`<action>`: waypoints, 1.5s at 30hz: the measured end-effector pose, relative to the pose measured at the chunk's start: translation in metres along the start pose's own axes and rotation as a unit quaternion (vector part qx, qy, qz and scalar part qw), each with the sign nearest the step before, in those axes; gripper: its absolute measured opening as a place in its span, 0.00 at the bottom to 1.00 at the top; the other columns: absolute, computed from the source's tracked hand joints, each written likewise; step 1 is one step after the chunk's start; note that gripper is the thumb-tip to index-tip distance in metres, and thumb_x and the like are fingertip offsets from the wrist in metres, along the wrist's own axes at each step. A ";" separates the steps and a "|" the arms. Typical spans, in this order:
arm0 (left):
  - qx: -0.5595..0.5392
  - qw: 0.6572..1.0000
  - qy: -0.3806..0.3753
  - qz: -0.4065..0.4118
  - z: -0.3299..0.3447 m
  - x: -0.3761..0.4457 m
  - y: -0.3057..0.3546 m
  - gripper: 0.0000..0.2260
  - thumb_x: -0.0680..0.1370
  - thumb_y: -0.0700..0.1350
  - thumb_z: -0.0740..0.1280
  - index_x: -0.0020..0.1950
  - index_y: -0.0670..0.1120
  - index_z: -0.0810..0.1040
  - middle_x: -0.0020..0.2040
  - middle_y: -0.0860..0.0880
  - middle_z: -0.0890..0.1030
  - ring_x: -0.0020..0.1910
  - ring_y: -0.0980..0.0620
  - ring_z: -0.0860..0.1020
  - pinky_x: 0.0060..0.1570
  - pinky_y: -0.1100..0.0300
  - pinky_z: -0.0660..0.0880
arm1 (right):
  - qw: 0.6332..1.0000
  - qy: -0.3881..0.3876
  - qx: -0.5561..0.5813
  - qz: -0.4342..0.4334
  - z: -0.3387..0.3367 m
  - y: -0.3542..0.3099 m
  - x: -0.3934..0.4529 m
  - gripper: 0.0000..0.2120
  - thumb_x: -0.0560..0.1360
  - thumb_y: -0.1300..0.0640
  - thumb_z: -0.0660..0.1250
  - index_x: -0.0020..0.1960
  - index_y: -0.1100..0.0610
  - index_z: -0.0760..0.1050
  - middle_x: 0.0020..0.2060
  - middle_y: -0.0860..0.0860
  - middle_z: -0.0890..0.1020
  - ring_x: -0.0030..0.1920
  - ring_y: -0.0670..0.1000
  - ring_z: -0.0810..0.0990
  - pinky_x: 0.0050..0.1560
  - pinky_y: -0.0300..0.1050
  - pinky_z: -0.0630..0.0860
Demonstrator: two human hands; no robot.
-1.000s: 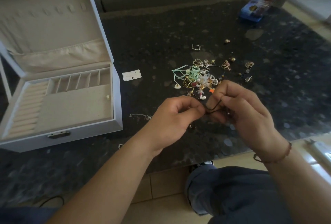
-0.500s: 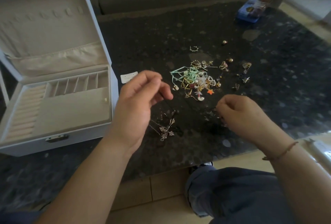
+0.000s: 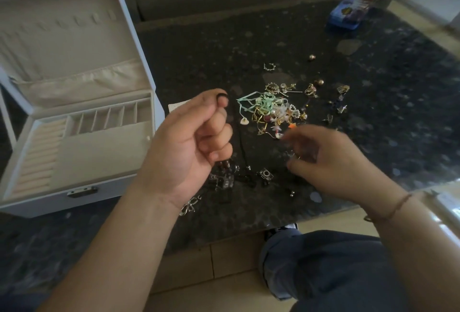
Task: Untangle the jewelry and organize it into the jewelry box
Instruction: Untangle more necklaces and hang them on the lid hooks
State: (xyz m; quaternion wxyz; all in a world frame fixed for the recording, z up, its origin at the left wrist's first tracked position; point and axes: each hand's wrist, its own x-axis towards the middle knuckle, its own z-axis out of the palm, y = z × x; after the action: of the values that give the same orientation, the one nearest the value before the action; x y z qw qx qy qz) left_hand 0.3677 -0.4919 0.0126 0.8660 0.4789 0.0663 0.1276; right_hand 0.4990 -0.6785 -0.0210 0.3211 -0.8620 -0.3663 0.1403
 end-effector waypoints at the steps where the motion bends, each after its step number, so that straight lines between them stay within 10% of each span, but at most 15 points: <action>1: 0.019 1.000 -0.007 -0.004 0.003 0.000 -0.001 0.11 0.80 0.43 0.58 0.43 0.47 0.78 0.29 0.53 0.58 0.27 0.56 0.56 0.26 0.64 0.58 | 0.992 0.023 0.114 -0.045 0.002 -0.011 0.001 0.14 0.71 0.56 0.74 0.55 0.44 0.78 0.43 0.44 0.80 0.42 0.43 0.78 0.43 0.39 0.75; 7: 0.128 0.992 0.008 0.003 0.008 -0.001 -0.003 0.08 0.80 0.45 0.60 0.46 0.47 0.77 0.30 0.51 0.60 0.26 0.57 0.57 0.23 0.66 0.57 | 0.968 -0.051 0.189 -0.154 0.021 -0.051 0.016 0.09 0.73 0.54 0.74 0.51 0.55 0.81 0.39 0.47 0.83 0.37 0.38 0.78 0.38 0.32 0.72; 14: 0.144 0.988 0.045 0.010 -0.005 -0.003 0.002 0.07 0.80 0.44 0.61 0.45 0.46 0.77 0.30 0.52 0.60 0.24 0.57 0.57 0.23 0.65 0.54 | 0.960 -0.087 0.236 -0.119 0.016 -0.023 0.014 0.11 0.78 0.49 0.63 0.43 0.53 0.79 0.38 0.60 0.83 0.42 0.69 0.79 0.47 0.67 0.76; 19: 0.257 0.962 0.096 0.018 -0.015 -0.006 -0.002 0.11 0.84 0.40 0.58 0.46 0.46 0.77 0.28 0.53 0.63 0.25 0.57 0.59 0.24 0.65 0.56 | 0.810 -0.069 0.574 -0.098 -0.001 -0.026 0.007 0.09 0.77 0.55 0.60 0.42 0.60 0.69 0.26 0.53 0.74 0.34 0.57 0.77 0.47 0.52 0.77; 24: 0.308 0.949 0.058 0.020 -0.020 -0.008 -0.010 0.09 0.80 0.49 0.64 0.42 0.54 0.81 0.28 0.55 0.65 0.26 0.56 0.60 0.26 0.62 0.58 | 0.738 -0.126 0.653 -0.116 -0.001 -0.025 0.011 0.07 0.78 0.52 0.62 0.47 0.54 0.76 0.28 0.47 0.66 0.29 0.50 0.66 0.37 0.49 0.73; 28: 0.321 0.946 -0.022 0.034 -0.018 -0.004 -0.021 0.05 0.77 0.48 0.68 0.42 0.53 0.80 0.29 0.59 0.71 0.28 0.60 0.66 0.30 0.68 0.65 | 0.567 -0.158 0.805 -0.076 0.012 -0.034 0.009 0.10 0.81 0.52 0.55 0.46 0.54 0.72 0.27 0.46 0.59 0.27 0.47 0.56 0.29 0.42 0.61; 33: 0.386 0.921 0.001 0.050 -0.013 0.002 -0.040 0.05 0.81 0.44 0.66 0.45 0.49 0.79 0.32 0.60 0.75 0.32 0.62 0.71 0.36 0.68 0.68 | 0.503 -0.173 0.846 -0.011 0.011 -0.033 0.012 0.14 0.84 0.50 0.49 0.47 0.54 0.69 0.27 0.46 0.59 0.25 0.46 0.56 0.25 0.40 0.55; 40: 0.413 0.910 -0.019 -0.002 -0.033 -0.002 -0.042 0.05 0.79 0.41 0.69 0.49 0.52 0.82 0.40 0.51 0.83 0.39 0.52 0.82 0.44 0.61 0.78 | 0.518 -0.204 0.828 -0.067 -0.058 0.020 0.002 0.20 0.83 0.49 0.52 0.44 0.64 0.69 0.29 0.52 0.62 0.29 0.48 0.58 0.30 0.45 0.48; 45: 0.314 0.949 -0.004 -0.028 -0.033 -0.006 -0.046 0.09 0.81 0.45 0.64 0.55 0.48 0.82 0.38 0.46 0.83 0.35 0.47 0.80 0.42 0.56 0.79 | 0.850 0.122 0.506 0.078 -0.058 0.040 0.008 0.19 0.82 0.52 0.58 0.32 0.52 0.66 0.23 0.45 0.62 0.20 0.44 0.59 0.23 0.35 0.55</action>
State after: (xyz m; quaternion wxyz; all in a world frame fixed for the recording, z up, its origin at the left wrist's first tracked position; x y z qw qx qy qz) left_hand 0.3610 -0.4904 -0.0444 0.6753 0.7251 0.1127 0.0741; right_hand 0.5537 -0.7200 -0.0029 0.7432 -0.6158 -0.1343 0.2243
